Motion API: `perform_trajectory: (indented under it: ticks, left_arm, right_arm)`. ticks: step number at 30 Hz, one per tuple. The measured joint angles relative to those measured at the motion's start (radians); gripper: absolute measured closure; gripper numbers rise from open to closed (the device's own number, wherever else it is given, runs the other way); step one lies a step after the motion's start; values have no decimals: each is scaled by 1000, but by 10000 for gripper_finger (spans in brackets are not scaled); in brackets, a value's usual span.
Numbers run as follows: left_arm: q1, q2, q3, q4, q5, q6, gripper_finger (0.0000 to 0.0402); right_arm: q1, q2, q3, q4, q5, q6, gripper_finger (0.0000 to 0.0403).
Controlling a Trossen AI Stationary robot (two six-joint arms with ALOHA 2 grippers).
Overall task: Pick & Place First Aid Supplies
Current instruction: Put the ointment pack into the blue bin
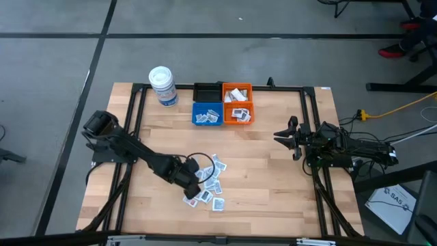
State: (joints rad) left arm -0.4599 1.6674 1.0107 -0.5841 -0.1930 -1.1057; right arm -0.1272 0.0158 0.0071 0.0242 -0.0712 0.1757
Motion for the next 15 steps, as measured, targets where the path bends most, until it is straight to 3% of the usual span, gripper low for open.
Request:
perform_trajectory:
  ticks: [15]
  left_arm:
    - [86, -122, 2, 325, -112, 144, 400]
  right_arm:
    - [0, 0, 0, 0, 0, 0, 303]
